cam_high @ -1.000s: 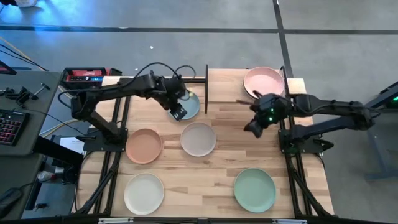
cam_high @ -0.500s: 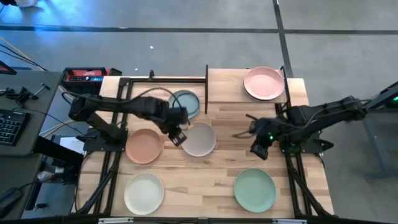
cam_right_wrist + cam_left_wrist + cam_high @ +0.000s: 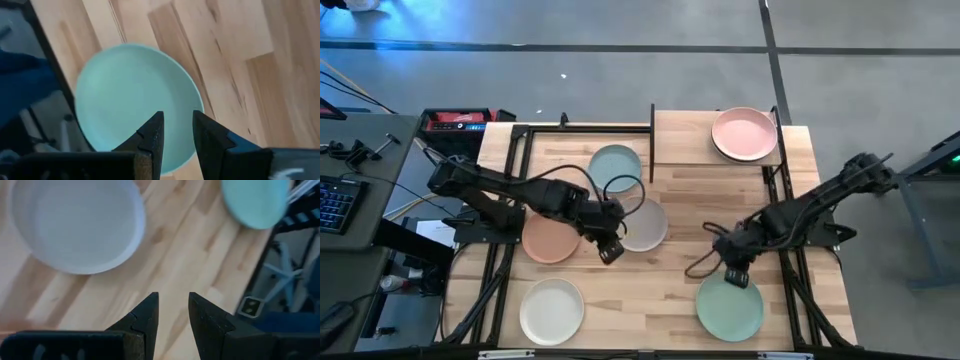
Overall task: Place and stack plates onto a shelf
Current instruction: Stack the green plate on the top of the pink plate on the shelf
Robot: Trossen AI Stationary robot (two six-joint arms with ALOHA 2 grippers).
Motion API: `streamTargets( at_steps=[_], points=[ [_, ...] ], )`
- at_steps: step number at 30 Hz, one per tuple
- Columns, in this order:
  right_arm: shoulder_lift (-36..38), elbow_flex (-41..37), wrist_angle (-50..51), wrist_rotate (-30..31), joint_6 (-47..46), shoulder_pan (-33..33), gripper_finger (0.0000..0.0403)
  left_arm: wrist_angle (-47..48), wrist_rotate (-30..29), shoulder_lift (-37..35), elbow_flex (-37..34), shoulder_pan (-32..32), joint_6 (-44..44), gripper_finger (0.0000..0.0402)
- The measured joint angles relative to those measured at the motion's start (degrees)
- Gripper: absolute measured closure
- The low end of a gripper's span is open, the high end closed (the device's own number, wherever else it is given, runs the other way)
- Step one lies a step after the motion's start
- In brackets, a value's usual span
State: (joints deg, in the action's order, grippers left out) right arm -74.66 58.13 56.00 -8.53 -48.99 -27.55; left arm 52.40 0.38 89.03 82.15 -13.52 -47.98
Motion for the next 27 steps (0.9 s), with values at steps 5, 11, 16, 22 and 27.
streamTargets(
  at_steps=[5,11,16,22,27],
  points=[
    [-4.19,-0.02,-1.08,6.46,3.18,-3.94,0.032,-3.18,0.0,0.0,0.0,-2.08,-1.16,0.0305],
    [-9.54,-0.02,-3.37,10.06,9.24,-6.0,0.032,-3.26,0.0,-0.02,0.0,-3.21,-0.4,0.0305],
    [-13.61,-0.02,-5.19,11.53,12.96,-5.99,0.032,-3.29,-0.03,-0.02,0.0,-3.99,-0.89,0.0305],
    [-17.62,-0.02,-7.05,11.56,16.57,-5.97,0.032,-3.37,-0.02,0.0,0.0,-4.22,-0.99,0.0305],
    [-20.45,-0.02,-8.02,12.11,18.14,-5.97,0.032,-3.45,-1.06,-0.01,0.0,-4.2,-0.99,0.0305]
  ],
)
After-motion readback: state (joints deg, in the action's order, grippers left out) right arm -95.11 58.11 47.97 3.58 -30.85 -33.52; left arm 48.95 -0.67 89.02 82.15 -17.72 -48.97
